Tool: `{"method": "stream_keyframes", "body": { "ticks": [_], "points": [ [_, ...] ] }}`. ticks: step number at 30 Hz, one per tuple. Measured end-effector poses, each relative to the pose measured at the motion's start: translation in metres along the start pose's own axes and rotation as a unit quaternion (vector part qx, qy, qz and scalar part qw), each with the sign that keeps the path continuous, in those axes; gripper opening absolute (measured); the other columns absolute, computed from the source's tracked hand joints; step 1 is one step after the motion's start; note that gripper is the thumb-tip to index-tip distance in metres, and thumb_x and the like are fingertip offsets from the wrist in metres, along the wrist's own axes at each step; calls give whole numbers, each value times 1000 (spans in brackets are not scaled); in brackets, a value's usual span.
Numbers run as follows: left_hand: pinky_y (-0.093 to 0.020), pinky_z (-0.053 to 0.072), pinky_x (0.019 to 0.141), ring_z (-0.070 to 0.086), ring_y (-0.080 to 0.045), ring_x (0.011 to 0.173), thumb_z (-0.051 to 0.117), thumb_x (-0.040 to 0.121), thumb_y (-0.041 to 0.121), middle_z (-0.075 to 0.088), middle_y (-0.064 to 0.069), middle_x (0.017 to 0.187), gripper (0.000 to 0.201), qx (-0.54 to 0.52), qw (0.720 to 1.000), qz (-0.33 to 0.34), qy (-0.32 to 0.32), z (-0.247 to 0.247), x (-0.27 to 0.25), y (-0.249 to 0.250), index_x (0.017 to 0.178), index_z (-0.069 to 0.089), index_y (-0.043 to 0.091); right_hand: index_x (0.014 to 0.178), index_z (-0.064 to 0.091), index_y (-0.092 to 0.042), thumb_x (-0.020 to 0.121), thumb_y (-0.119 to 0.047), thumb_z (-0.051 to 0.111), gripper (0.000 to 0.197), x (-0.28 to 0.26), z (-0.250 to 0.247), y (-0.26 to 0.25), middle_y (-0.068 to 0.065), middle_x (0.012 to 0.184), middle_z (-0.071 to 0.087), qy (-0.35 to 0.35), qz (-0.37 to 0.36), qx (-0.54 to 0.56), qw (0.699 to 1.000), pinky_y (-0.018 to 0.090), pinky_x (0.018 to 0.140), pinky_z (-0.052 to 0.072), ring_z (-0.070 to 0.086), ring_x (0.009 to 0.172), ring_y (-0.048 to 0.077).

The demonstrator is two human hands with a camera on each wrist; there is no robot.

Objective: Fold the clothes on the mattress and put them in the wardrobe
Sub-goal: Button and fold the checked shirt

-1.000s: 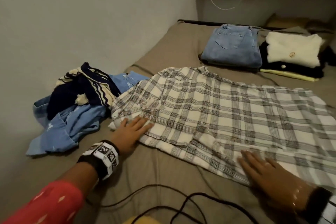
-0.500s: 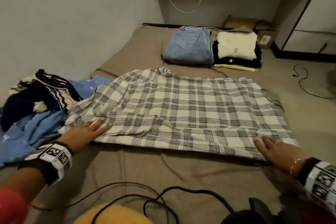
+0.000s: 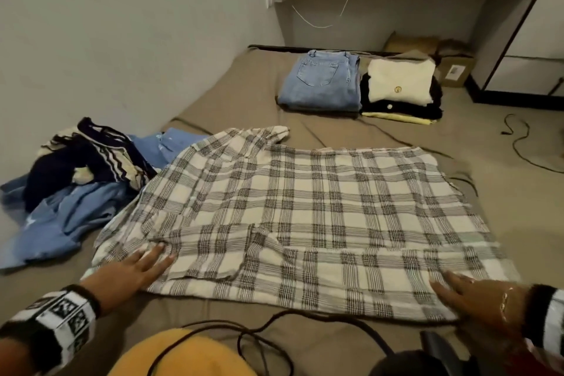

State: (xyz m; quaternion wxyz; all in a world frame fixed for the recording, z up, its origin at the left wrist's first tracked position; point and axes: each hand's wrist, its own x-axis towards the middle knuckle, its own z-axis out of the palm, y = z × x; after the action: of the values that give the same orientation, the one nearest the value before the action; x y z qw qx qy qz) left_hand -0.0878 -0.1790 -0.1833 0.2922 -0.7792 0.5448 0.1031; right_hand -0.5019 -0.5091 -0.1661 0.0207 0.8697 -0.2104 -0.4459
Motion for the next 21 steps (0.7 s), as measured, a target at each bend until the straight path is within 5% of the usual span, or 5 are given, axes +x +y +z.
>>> {"method": "stream_keyframes", "body": {
  "ticks": [2, 6, 11, 17, 21],
  "points": [
    [-29, 36, 105, 27, -18, 140, 35, 98, 35, 6, -2, 158, 59, -44, 996, 18, -72, -13, 2, -8, 150, 11, 22, 147, 1, -29, 97, -45, 33, 62, 12, -16, 19, 0, 149, 30, 35, -33, 61, 997, 27, 107, 29, 36, 133, 17],
    [-22, 42, 90, 56, -8, 106, 2, 44, 100, 58, 9, 119, 118, -119, 989, 90, -3, -58, 36, -29, 119, 57, 28, 115, 39, -67, 85, -60, 42, 30, 30, -44, 44, -25, 105, 44, 17, -64, 81, 995, 22, 95, 38, 47, 108, 7],
    [-26, 47, 85, 60, -17, 99, 53, 91, 39, 65, -1, 111, 31, -110, 983, -117, 91, -135, 104, -76, 115, 61, 22, 128, 49, -28, 96, -31, 43, 33, 64, -105, 95, -5, 130, 53, 96, 138, 18, 986, 22, 92, 39, 51, 117, 13],
    [-15, 47, 55, 65, -33, 93, 50, 89, 2, 67, -17, 109, 26, -273, 942, -153, 119, -177, 209, -85, 109, 66, 7, 122, 55, -26, 93, -23, 50, 29, 164, -154, 149, 4, 128, 54, 253, 131, 92, 954, 26, 93, 39, 53, 114, 24],
    [-31, 44, 91, 56, -33, 114, 43, 91, -3, 57, -19, 125, 36, -313, 917, -208, 132, -176, 272, -88, 124, 56, 3, 102, 56, -32, 93, -36, 44, 16, 228, -161, 178, 1, 127, 54, 276, 156, 82, 945, 29, 91, 39, 53, 113, 24]
  ]
}}
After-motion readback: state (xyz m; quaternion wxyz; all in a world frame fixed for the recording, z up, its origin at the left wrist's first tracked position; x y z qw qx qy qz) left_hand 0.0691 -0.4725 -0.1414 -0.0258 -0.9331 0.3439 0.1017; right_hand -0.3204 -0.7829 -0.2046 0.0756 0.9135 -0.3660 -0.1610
